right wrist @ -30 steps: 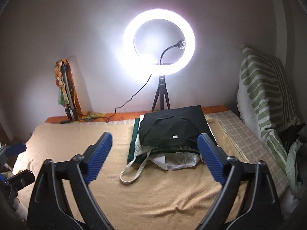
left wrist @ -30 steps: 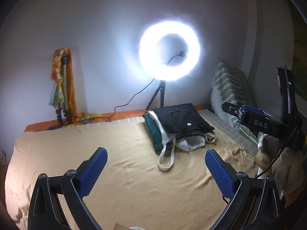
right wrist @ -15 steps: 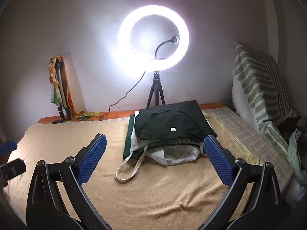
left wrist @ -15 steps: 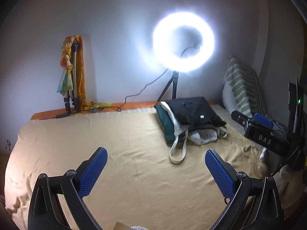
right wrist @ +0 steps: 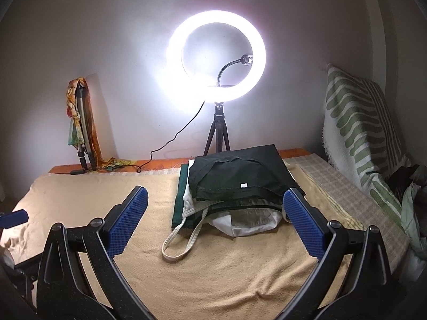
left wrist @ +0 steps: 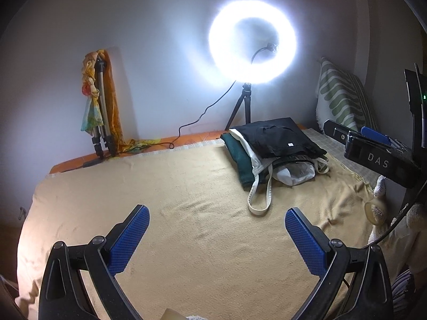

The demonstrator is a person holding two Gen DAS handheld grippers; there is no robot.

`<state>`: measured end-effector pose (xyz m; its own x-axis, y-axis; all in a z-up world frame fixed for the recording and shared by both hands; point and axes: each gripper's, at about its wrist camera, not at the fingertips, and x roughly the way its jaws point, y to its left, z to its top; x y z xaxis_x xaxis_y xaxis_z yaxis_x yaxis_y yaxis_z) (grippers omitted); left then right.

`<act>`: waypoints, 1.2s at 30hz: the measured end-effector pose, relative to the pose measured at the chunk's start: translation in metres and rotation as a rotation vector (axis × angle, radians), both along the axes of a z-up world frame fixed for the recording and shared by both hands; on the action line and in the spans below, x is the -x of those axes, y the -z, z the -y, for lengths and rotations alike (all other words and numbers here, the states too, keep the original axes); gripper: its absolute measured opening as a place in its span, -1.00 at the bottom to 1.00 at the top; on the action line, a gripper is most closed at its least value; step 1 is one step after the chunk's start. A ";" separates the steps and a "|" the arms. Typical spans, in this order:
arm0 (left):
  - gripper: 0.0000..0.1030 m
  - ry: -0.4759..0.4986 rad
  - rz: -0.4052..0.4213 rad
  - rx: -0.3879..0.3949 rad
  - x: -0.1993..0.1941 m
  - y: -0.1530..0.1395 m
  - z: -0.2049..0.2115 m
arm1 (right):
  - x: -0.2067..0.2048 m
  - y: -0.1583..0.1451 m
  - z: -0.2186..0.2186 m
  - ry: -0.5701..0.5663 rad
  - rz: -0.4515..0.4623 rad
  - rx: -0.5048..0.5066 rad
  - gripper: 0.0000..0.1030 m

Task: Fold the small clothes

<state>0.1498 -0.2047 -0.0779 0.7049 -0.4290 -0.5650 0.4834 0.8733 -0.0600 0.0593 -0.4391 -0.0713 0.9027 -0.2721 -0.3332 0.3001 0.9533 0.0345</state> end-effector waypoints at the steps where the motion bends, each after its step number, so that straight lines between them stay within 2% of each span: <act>1: 0.99 0.000 0.002 0.000 0.000 0.000 0.000 | -0.001 0.000 0.001 -0.003 -0.001 0.000 1.00; 36: 0.99 0.013 0.012 0.020 0.005 -0.008 -0.006 | -0.001 0.001 -0.001 -0.001 -0.010 -0.021 1.00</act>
<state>0.1452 -0.1988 -0.0700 0.7058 -0.4497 -0.5474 0.4959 0.8654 -0.0715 0.0599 -0.4385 -0.0722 0.8996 -0.2641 -0.3479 0.2995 0.9527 0.0510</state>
